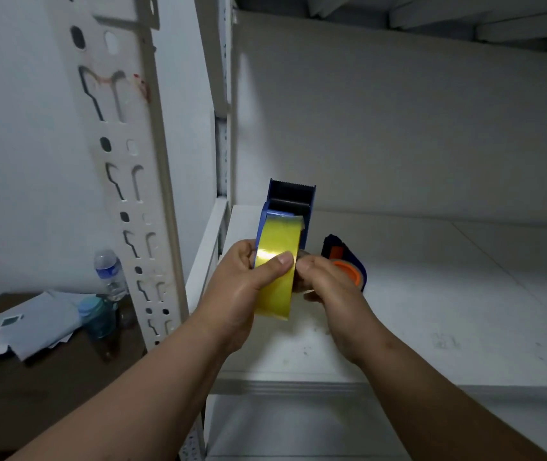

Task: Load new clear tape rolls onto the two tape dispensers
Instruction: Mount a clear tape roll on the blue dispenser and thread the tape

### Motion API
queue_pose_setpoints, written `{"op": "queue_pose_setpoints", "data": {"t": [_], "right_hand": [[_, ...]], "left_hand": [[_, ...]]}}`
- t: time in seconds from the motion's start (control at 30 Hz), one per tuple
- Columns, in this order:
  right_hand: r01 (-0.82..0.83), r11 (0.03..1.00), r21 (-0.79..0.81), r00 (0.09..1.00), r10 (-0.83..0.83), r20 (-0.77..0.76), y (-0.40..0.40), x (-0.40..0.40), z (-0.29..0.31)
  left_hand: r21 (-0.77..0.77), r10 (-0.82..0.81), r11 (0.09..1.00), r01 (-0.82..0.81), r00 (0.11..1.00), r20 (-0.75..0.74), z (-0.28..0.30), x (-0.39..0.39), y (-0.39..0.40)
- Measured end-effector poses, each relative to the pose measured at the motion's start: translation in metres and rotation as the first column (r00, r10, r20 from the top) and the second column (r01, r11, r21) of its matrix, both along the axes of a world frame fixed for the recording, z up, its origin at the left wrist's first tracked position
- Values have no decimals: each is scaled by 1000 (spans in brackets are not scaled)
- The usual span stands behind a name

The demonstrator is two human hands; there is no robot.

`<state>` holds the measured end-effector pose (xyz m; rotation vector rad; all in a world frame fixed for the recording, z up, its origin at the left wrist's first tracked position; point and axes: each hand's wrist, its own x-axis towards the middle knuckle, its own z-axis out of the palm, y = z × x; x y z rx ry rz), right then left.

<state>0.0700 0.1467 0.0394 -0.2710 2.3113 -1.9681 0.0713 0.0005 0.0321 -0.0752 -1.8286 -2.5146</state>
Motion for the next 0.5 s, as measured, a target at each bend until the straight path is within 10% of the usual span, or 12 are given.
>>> {"op": "queue_pose_setpoints", "data": {"t": [0.27, 0.5], "right_hand": [[-58, 959, -278, 976, 114, 187, 2, 9, 1], [159, 983, 97, 984, -166, 71, 25, 10, 7]], "left_hand": [[-190, 143, 972, -140, 990, 0, -3, 22, 19], [-202, 182, 964, -176, 983, 13, -16, 34, 40]]}}
